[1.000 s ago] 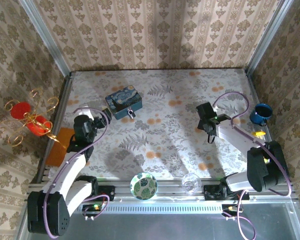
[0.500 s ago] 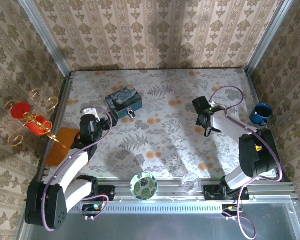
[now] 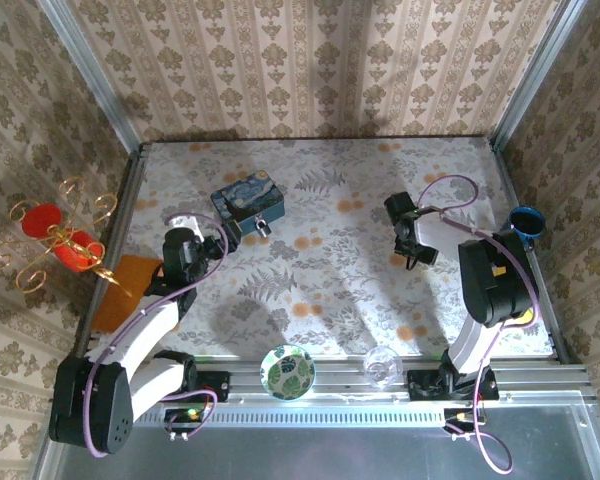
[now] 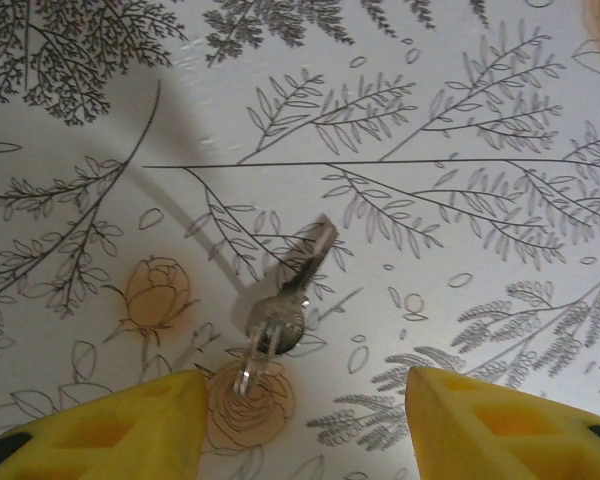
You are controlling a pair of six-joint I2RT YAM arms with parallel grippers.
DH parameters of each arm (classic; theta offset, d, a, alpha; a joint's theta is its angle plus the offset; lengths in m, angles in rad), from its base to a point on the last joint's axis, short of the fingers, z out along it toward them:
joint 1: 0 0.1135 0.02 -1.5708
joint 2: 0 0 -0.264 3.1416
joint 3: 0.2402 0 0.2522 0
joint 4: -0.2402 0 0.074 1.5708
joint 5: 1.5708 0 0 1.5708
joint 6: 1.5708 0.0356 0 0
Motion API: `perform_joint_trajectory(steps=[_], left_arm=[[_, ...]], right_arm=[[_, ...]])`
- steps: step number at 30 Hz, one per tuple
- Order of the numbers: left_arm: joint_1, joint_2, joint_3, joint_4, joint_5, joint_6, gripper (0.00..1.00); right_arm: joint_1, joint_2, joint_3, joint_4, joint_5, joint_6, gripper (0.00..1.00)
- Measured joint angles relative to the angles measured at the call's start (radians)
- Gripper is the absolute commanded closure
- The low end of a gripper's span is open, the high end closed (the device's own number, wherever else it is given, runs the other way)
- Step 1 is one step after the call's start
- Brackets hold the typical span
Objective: Unlock a padlock with a key
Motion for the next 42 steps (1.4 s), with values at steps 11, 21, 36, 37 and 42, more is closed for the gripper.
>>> perform_joint_trajectory(steps=[11, 21, 36, 37, 42], left_arm=[[-0.005, 0.032, 0.01, 0.014, 0.018, 0.0, 0.0], [-0.012, 0.033, 0.013, 0.022, 0.026, 0.0, 0.0], [-0.013, -0.004, 0.057, -0.076, -0.006, -0.046, 0.0], [-0.013, -0.007, 0.068, -0.086, -0.009, -0.052, 0.0], [-0.013, -0.034, 0.083, -0.095, 0.012, -0.076, 0.0]], right_arm=[[-0.005, 0.061, 0.039, 0.024, -0.02, 0.005, 0.62], [-0.026, 0.06, 0.016, 0.063, -0.034, 0.008, 0.84], [0.029, -0.151, -0.03, 0.034, -0.042, -0.111, 1.0], [0.042, -0.177, -0.031, 0.028, -0.048, -0.124, 1.0], [0.087, -0.345, -0.034, 0.018, -0.185, -0.185, 1.0]])
